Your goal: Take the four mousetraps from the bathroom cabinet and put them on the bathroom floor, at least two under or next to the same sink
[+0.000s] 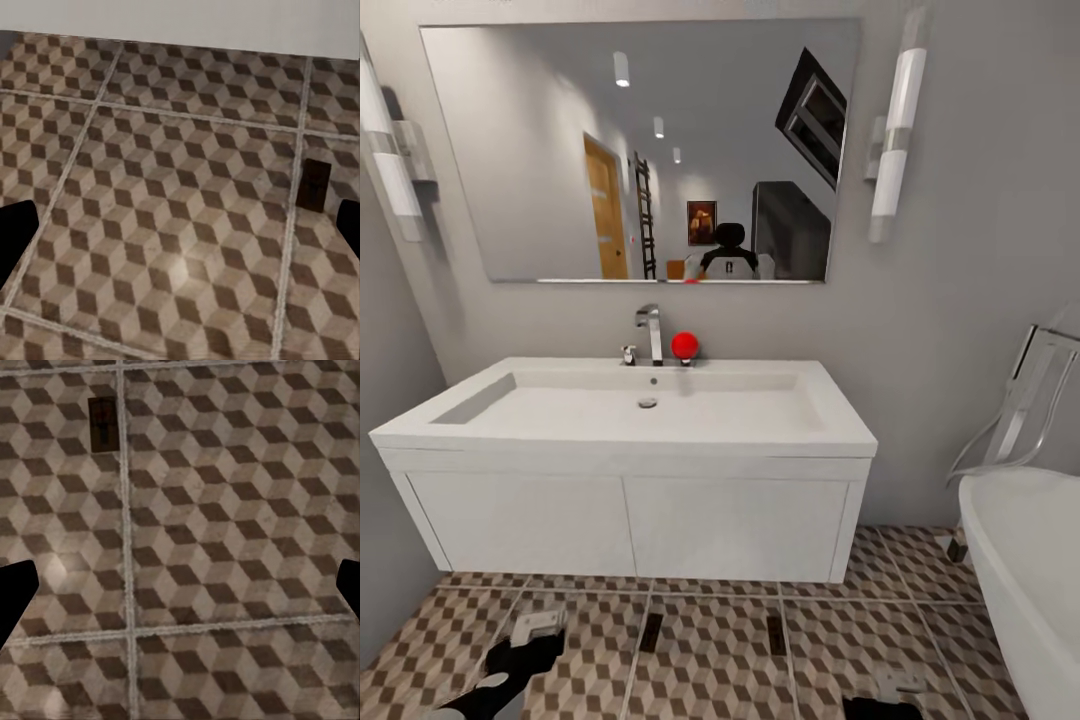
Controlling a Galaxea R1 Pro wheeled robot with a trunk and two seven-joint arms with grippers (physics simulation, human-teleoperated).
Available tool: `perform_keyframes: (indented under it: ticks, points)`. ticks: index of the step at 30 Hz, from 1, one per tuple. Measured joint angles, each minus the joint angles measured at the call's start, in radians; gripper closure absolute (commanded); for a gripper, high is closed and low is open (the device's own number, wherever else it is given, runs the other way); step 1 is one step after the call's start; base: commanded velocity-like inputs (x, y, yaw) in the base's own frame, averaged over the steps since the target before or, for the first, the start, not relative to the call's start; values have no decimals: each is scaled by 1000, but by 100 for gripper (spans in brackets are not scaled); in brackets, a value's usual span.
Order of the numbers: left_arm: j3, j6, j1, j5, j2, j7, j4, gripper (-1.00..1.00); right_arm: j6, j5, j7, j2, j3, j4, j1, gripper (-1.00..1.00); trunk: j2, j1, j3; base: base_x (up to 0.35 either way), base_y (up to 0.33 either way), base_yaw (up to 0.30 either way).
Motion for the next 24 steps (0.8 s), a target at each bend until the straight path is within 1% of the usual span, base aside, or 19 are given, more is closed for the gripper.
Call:
perform_keyframes:
  ticks: [4, 13, 18, 24]
  points:
    - [0, 1, 20, 7, -2, 0, 0, -100, -1, 0, 0, 0, 0, 0, 16, -100, 28, -15, 13, 0, 0, 0]
    - [0, 15, 67, 14, -8, -2, 0, -100, 2, 0, 10, 1, 0, 0, 78, -100, 91, -50, 41, 0, 0, 0]
    - [0, 49, 84, 14, -9, -2, 0, -100, 3, 0, 12, 1, 0, 0, 105, -100, 126, -69, 56, 0, 0, 0]
    - [-1, 123, 115, 15, -14, -8, 0, -100, 6, -2, 4, 2, -1, 0, 164, -100, 168, -92, 75, 0, 0, 0]
